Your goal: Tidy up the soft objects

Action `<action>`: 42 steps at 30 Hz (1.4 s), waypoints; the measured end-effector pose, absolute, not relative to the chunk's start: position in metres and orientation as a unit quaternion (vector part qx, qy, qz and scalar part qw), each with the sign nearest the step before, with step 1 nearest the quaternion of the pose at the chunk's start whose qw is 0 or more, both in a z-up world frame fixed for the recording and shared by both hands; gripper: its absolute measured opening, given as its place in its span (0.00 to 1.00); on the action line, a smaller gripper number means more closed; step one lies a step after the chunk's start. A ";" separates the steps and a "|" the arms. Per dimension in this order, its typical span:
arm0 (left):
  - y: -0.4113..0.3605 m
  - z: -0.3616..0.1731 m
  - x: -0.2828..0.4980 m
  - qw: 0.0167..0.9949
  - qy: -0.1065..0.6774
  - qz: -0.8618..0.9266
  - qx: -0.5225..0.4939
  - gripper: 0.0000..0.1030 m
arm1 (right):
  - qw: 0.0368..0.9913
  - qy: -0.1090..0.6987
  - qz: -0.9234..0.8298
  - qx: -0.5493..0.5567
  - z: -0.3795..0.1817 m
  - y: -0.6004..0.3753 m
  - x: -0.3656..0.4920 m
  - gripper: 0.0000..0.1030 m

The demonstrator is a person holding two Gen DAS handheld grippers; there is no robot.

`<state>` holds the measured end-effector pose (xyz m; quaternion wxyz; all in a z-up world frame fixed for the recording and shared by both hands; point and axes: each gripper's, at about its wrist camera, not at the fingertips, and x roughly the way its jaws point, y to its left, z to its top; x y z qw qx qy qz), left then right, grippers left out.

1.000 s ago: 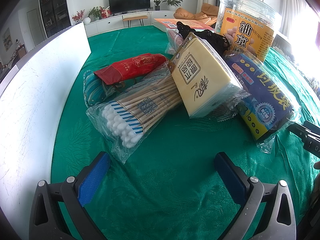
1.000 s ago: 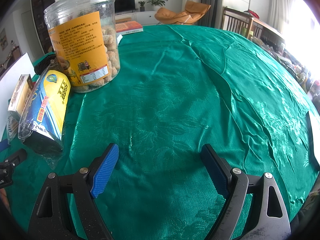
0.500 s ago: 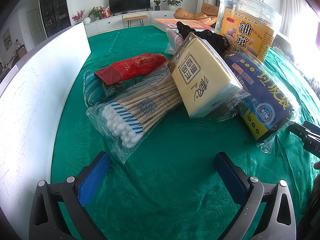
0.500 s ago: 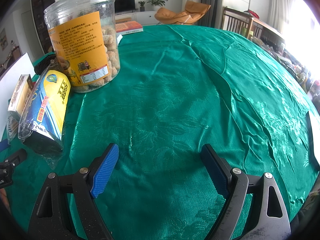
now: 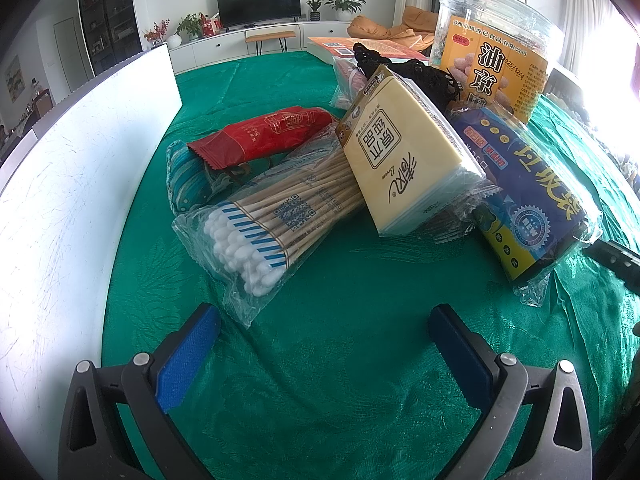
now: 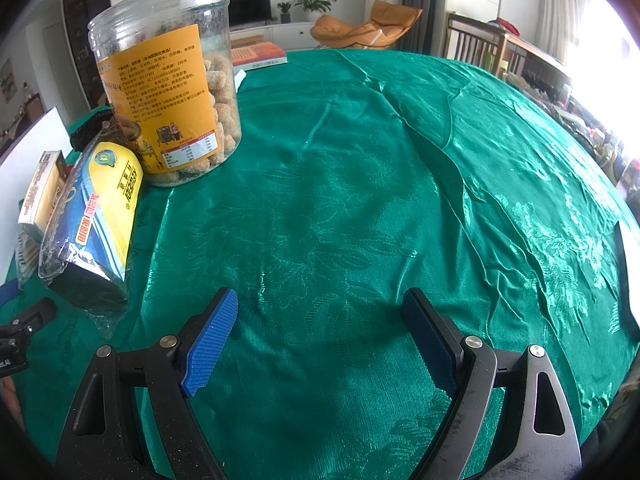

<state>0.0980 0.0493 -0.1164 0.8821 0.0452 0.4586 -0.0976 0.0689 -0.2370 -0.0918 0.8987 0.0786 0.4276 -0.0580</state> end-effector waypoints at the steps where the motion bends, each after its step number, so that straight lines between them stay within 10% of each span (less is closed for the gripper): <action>1: 0.049 -0.116 0.098 0.882 0.459 -0.098 0.045 1.00 | 0.902 0.415 -0.029 0.116 -0.088 -0.244 0.067 0.84; 6: 0.049 -0.116 0.098 0.882 0.459 -0.098 0.045 1.00 | 0.882 0.385 0.128 0.239 -0.073 -0.236 0.077 0.84; 14: 0.050 -0.117 0.099 0.882 0.459 -0.098 0.045 1.00 | 0.853 0.470 0.188 0.129 -0.074 -0.162 0.145 0.81; 17: 0.050 -0.117 0.099 0.882 0.459 -0.098 0.045 1.00 | 0.835 0.490 0.208 0.142 -0.080 -0.165 0.147 0.53; 42: 0.048 -0.116 0.097 0.882 0.460 -0.098 0.046 1.00 | 0.921 0.362 0.032 0.141 -0.052 -0.273 0.102 0.72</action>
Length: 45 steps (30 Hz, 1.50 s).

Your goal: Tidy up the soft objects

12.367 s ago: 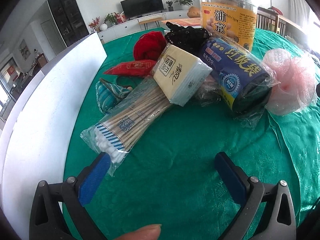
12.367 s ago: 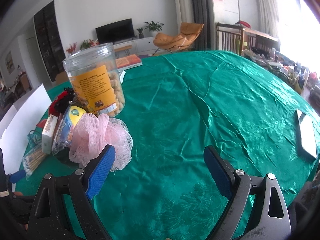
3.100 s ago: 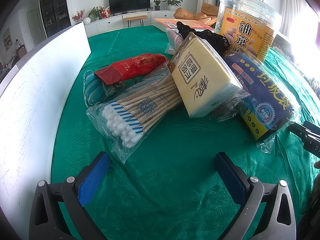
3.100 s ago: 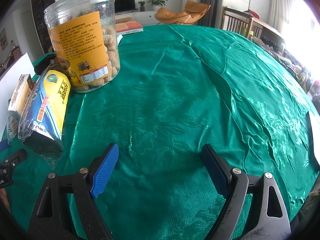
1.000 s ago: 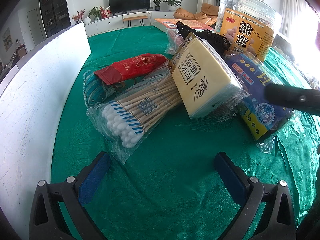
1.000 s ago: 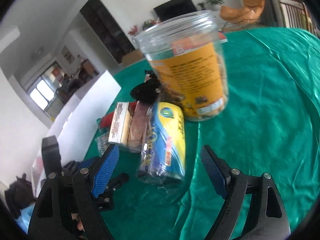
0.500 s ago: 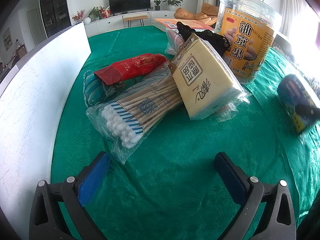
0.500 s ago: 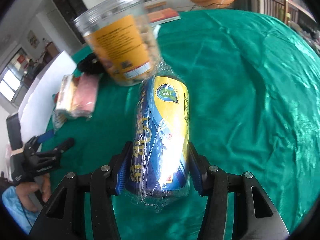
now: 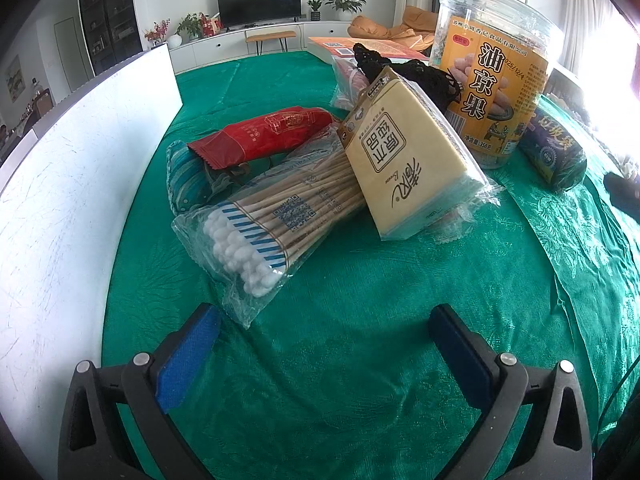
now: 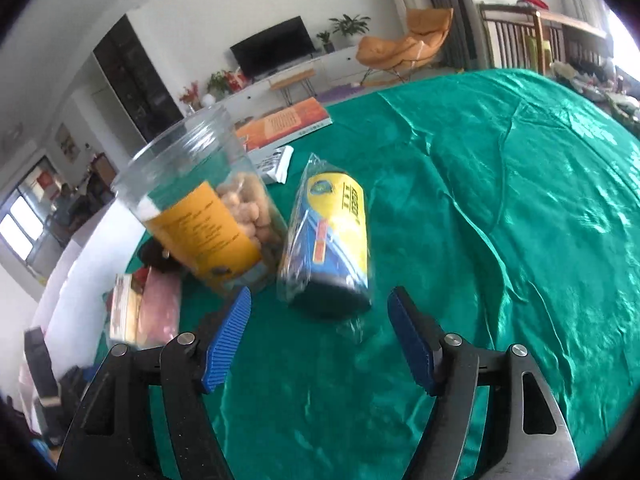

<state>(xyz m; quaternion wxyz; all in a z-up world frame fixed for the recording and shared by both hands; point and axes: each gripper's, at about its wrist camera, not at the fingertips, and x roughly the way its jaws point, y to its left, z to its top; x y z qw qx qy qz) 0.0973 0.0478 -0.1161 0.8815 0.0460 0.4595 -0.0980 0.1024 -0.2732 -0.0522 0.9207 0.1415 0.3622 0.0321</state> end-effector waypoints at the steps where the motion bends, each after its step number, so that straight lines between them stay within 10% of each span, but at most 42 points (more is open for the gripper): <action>1: 0.048 -0.116 0.098 0.881 0.460 -0.099 0.047 1.00 | 0.922 0.364 0.026 0.131 -0.057 -0.269 0.095 0.72; 18: 0.044 -0.041 0.227 0.823 0.539 -0.070 0.168 1.00 | 0.902 0.401 0.050 0.153 -0.077 -0.268 0.077 0.72; 27: 0.036 -0.094 0.289 0.773 0.604 -0.139 0.136 0.25 | 0.904 0.393 0.042 0.164 -0.075 -0.273 0.075 0.72; 39: 0.098 -0.035 0.306 0.823 0.549 -0.131 -0.063 0.22 | 0.833 0.535 0.065 0.124 -0.048 -0.275 0.212 0.76; 41: 0.104 -0.020 0.297 0.829 0.538 -0.138 -0.064 0.22 | 0.812 0.570 0.056 0.110 -0.067 -0.273 0.226 0.53; 45: 0.127 0.009 0.267 0.843 0.510 -0.149 -0.080 0.22 | 0.830 0.544 0.027 0.124 -0.050 -0.288 0.218 0.51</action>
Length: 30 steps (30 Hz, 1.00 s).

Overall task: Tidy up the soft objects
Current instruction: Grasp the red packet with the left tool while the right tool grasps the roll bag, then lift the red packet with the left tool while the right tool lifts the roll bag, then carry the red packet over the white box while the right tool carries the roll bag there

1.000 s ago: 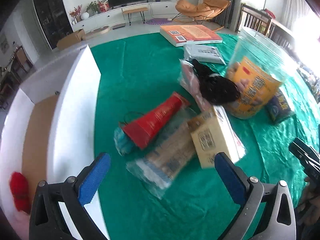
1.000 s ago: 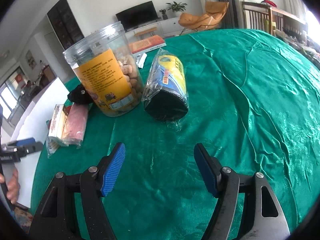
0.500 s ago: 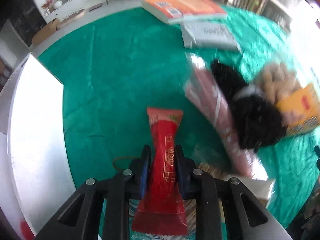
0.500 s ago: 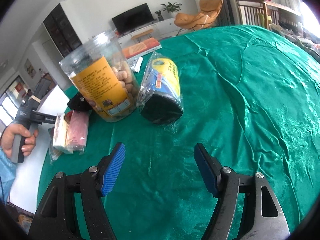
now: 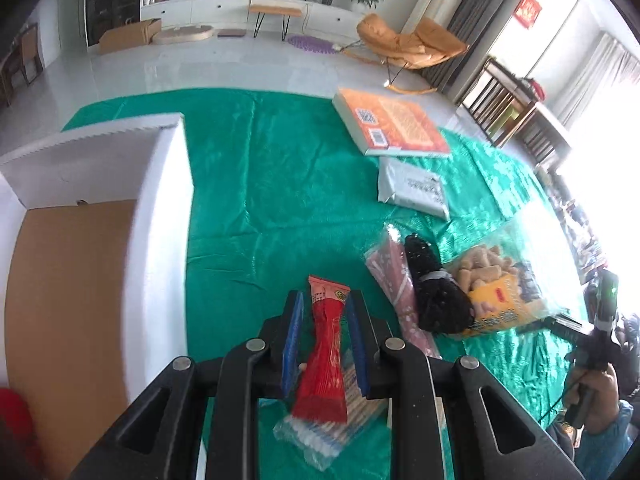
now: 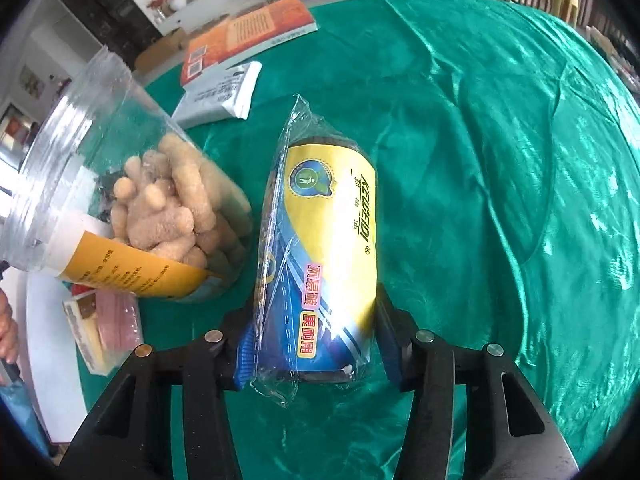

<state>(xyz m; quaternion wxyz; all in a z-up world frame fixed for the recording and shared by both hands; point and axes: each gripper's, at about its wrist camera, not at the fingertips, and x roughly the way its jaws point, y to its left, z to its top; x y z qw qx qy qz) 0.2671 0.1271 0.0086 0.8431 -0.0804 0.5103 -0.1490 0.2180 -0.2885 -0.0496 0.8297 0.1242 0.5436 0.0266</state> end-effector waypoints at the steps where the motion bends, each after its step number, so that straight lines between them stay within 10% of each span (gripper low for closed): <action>1: 0.135 0.016 0.260 0.848 0.503 -0.147 -0.083 0.22 | 0.841 0.526 0.018 0.121 -0.037 -0.293 0.214 0.51; 11: 0.158 0.043 0.210 0.860 0.496 -0.121 -0.004 0.24 | 0.918 0.377 0.096 0.081 0.126 -0.239 0.177 0.51; 22: 0.073 -0.034 0.286 0.793 0.571 -0.197 -0.082 0.25 | 0.902 0.384 0.148 0.127 0.121 -0.236 0.116 0.52; 24: 0.078 -0.029 0.287 0.800 0.560 -0.196 -0.089 0.50 | 0.901 0.386 0.147 0.128 0.115 -0.242 0.105 0.52; 25: 0.080 -0.026 0.287 0.808 0.552 -0.188 -0.082 0.94 | 0.900 0.388 0.146 0.131 0.112 -0.246 0.103 0.52; 30: 0.074 -0.031 0.286 0.813 0.558 -0.166 -0.025 1.00 | 0.895 0.397 0.140 0.146 0.096 -0.252 0.103 0.52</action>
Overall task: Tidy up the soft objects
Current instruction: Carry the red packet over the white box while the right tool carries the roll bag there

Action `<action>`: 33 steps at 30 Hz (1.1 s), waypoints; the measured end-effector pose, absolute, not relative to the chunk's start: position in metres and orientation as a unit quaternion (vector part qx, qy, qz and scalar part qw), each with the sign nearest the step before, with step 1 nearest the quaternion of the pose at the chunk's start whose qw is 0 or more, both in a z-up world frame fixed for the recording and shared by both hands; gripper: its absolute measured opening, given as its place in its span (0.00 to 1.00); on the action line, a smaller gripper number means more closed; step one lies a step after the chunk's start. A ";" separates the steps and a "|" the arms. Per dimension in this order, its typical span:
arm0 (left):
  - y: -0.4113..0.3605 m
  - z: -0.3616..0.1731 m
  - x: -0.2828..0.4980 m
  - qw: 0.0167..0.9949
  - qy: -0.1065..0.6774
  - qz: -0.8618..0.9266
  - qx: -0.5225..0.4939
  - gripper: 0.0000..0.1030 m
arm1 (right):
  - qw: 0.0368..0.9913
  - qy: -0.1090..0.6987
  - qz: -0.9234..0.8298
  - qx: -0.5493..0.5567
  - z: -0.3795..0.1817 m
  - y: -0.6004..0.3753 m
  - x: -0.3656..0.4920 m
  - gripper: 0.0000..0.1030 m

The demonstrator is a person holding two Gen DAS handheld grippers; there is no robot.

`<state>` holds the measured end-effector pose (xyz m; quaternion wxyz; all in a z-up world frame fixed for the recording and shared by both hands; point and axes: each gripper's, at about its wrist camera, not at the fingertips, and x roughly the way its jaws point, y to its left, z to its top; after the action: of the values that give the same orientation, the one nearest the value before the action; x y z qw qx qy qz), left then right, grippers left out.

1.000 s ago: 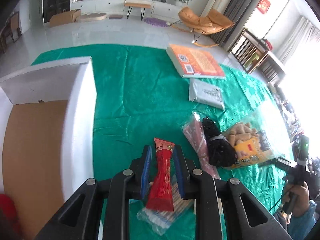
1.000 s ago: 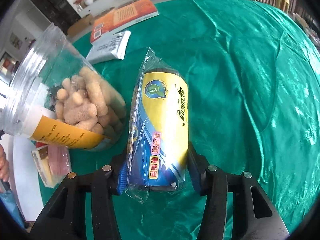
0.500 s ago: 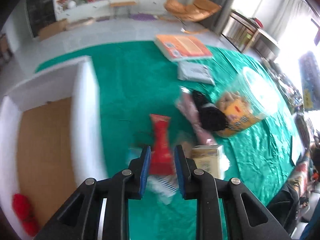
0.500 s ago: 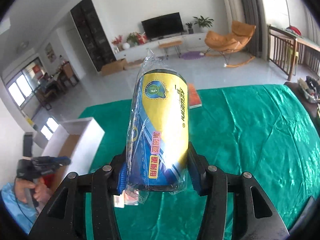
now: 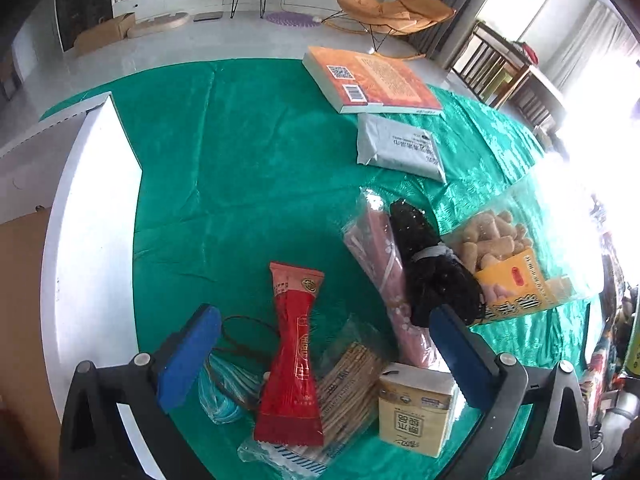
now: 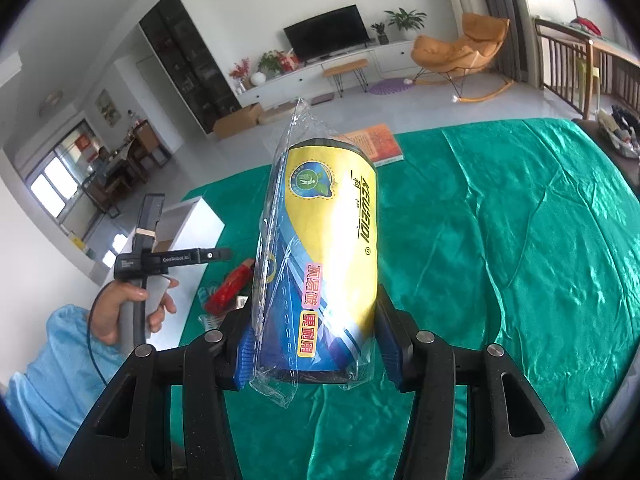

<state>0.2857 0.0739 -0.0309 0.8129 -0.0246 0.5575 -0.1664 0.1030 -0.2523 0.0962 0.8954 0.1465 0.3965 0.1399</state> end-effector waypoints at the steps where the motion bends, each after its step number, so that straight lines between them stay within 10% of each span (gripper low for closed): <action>1: 0.073 -0.035 0.288 0.812 0.561 -0.160 -0.013 1.00 | 0.894 0.397 0.143 0.152 0.095 -0.252 0.104 0.52; 18: 0.056 -0.108 0.328 0.727 0.673 -0.100 0.094 1.00 | 0.896 0.386 0.145 0.161 0.098 -0.253 0.093 0.52; 21: 0.051 -0.096 0.329 0.736 0.661 -0.107 0.094 0.71 | 0.897 0.384 0.148 0.161 0.097 -0.252 0.092 0.52; 22: 0.048 -0.090 0.327 0.744 0.651 -0.114 0.095 0.32 | 0.898 0.383 0.148 0.160 0.097 -0.251 0.091 0.52; 23: 0.047 -0.083 0.325 0.750 0.644 -0.123 0.090 0.25 | 0.898 0.383 0.148 0.160 0.098 -0.250 0.091 0.52; 33: 0.148 0.035 0.236 0.826 0.529 -0.184 -0.064 0.25 | 0.892 0.395 0.188 0.117 0.105 -0.196 0.099 0.52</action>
<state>0.2358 0.1483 0.0346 0.8262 -0.0640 0.5287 -0.1837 0.0994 -0.1956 0.1050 0.8916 0.1175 0.3950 0.1877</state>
